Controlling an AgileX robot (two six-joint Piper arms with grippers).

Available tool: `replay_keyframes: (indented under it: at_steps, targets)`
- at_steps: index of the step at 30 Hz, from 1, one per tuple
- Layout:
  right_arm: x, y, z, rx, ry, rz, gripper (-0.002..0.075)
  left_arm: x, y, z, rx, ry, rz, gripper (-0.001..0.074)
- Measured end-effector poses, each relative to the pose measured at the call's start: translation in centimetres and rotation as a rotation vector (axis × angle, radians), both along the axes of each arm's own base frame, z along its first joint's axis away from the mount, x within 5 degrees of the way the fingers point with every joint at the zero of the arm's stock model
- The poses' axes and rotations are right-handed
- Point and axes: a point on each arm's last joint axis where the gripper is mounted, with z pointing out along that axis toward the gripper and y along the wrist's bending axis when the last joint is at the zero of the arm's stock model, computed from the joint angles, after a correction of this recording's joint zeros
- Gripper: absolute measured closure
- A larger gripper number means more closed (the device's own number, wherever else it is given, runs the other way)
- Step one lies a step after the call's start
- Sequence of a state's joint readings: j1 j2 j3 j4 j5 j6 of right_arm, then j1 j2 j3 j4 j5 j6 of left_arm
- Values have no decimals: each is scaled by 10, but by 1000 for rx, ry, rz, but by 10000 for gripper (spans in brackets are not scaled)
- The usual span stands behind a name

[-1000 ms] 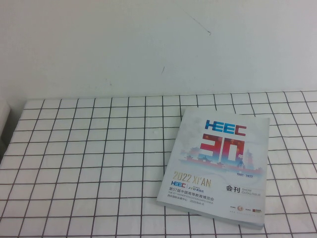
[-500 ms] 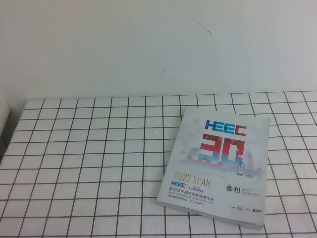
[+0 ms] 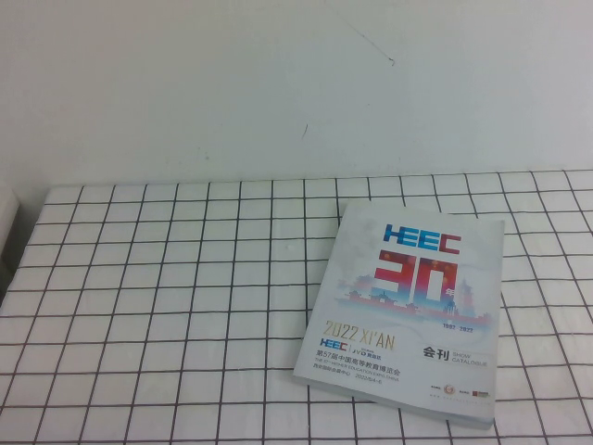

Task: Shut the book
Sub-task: 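Close the open booklet and leave it lying on the table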

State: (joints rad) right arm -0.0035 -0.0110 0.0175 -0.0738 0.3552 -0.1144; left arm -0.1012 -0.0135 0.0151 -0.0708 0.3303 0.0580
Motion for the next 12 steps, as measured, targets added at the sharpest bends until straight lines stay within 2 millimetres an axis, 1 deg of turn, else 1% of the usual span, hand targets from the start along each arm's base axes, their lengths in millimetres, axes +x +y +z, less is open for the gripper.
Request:
replay_keyframes:
  at_steps: [12]
  targets:
    - [0,0,0,9,0,-3,729,0,0,0,0,0,0,738]
